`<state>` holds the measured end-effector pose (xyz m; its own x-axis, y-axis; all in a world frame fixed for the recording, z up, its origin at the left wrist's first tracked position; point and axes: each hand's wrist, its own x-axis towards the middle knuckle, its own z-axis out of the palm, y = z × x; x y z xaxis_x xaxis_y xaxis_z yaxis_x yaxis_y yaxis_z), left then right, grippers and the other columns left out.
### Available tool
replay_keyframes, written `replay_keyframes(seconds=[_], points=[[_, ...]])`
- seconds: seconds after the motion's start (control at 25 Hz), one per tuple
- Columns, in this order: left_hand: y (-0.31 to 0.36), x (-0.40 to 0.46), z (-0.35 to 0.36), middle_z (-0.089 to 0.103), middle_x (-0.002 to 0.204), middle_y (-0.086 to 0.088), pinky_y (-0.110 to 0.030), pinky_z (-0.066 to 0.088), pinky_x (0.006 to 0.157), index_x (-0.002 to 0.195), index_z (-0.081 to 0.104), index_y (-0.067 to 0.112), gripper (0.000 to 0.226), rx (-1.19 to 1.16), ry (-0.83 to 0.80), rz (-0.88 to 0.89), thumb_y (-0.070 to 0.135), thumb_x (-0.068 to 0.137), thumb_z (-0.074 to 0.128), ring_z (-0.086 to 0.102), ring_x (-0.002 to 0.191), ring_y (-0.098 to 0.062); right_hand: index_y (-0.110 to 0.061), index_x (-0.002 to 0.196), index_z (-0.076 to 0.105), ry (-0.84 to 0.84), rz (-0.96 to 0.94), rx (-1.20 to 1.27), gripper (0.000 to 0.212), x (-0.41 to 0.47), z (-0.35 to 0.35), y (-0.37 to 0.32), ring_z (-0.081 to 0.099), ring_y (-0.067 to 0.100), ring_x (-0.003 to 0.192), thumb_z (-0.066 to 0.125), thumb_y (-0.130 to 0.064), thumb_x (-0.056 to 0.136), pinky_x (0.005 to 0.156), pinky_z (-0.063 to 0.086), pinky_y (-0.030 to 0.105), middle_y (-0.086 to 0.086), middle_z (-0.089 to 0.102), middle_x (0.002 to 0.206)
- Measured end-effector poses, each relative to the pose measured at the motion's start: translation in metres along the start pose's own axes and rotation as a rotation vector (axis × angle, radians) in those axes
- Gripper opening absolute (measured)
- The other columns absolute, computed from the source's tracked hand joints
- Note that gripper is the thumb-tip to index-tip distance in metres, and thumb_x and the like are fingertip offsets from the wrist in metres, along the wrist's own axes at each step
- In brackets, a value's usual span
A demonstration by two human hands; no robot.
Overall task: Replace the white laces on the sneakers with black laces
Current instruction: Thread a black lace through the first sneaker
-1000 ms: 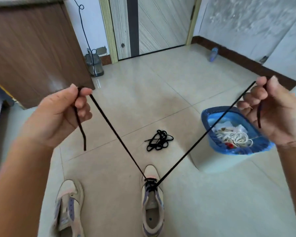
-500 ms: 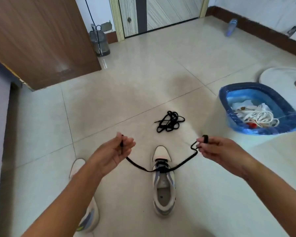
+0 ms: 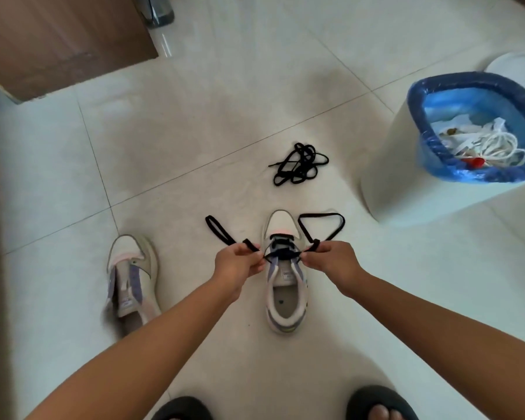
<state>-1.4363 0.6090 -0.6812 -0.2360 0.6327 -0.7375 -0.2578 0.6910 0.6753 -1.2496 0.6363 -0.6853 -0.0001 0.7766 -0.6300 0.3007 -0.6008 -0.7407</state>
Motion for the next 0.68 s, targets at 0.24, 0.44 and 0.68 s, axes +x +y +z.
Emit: replay_keyframes(seconds=[0.24,0.44,0.68], points=[[0.003,0.0,0.004,0.061,0.08,-0.009,-0.024,0.057,0.068,0.086,0.06,0.005,0.011,0.103,-0.054,0.071,-0.006,0.087,0.06,0.063,0.071,-0.02,-0.014,0.073,0.07,-0.008,-0.016,-0.016,0.011,-0.003,-0.001,0.0,0.066,0.018,0.078,0.073,-0.004,0.076,0.084,0.054,0.032,0.004,0.07,0.076],[-0.002,0.002,-0.002,0.063,0.078,-0.009,-0.025,0.057,0.074,0.081,0.061,0.009,0.017,0.266,-0.052,0.204,-0.008,0.083,0.063,0.063,0.077,-0.021,0.001,0.084,0.071,0.009,-0.039,-0.094,0.013,-0.003,0.006,0.004,0.064,0.019,0.077,0.074,-0.008,0.076,0.082,0.054,0.038,0.017,0.071,0.085],[-0.002,0.001,-0.008,0.065,0.076,-0.004,-0.029,0.053,0.081,0.079,0.065,0.014,0.018,0.405,-0.102,0.286,-0.004,0.079,0.068,0.062,0.076,-0.016,0.005,0.088,0.068,0.017,-0.074,-0.203,0.025,0.0,0.008,0.01,0.055,0.018,0.071,0.074,-0.016,0.077,0.072,0.05,0.037,0.022,0.068,0.088]])
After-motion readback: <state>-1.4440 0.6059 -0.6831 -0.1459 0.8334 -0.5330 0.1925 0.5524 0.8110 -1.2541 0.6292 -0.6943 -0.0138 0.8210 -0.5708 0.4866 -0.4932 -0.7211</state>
